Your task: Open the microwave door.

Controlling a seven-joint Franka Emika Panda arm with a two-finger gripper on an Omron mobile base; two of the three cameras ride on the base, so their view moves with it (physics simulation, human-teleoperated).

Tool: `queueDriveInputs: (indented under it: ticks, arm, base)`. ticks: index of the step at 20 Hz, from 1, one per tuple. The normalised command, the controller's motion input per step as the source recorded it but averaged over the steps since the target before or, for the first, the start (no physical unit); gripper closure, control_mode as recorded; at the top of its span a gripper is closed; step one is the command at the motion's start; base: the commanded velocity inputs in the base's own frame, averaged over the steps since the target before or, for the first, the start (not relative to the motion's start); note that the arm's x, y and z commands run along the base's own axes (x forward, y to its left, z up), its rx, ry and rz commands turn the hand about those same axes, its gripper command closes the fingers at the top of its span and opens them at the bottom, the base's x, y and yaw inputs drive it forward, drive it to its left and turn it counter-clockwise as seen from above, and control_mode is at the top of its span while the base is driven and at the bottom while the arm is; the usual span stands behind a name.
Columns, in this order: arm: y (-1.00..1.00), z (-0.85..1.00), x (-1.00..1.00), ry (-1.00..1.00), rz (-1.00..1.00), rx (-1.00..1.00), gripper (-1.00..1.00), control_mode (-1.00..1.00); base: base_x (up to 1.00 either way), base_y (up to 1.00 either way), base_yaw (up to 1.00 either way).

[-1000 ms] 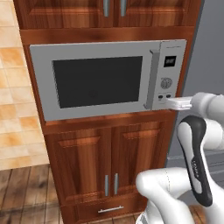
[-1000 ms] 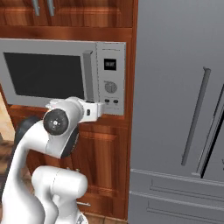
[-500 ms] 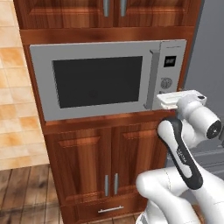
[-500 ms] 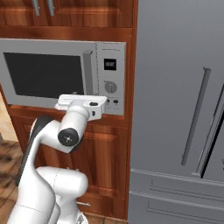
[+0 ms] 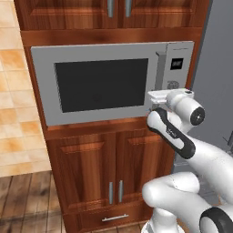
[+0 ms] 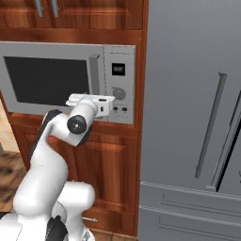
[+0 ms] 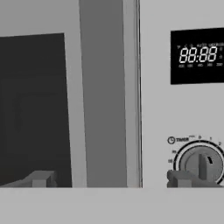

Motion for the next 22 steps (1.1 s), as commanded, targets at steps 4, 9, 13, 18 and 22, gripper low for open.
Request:
queueDriveInputs:
  ticks: [4, 9, 13, 18, 22]
  arm:
    - [0.01, 0.00, 0.83, 0.06, 0.00, 0.00, -1.00, -1.00]
    - [0.00, 0.00, 0.75, 0.09, 0.00, 0.00, -1.00, -1.00]
    - [0.00, 0.00, 0.67, 0.08, 0.00, 0.00, -1.00, -1.00]
    - [0.00, 0.00, 0.17, 0.02, 0.00, 0.00, 1.00, -1.00]
    - [0.00, 0.00, 0.00, 0.00, 0.00, 0.00, 1.00, -1.00]
  base:
    - [0.00, 0.00, 0.00]
    - [0.00, 0.00, 0.00]
    - [0.00, 0.00, 0.00]
    - [0.00, 0.00, 0.00]
    - [0.00, 0.00, 0.00]
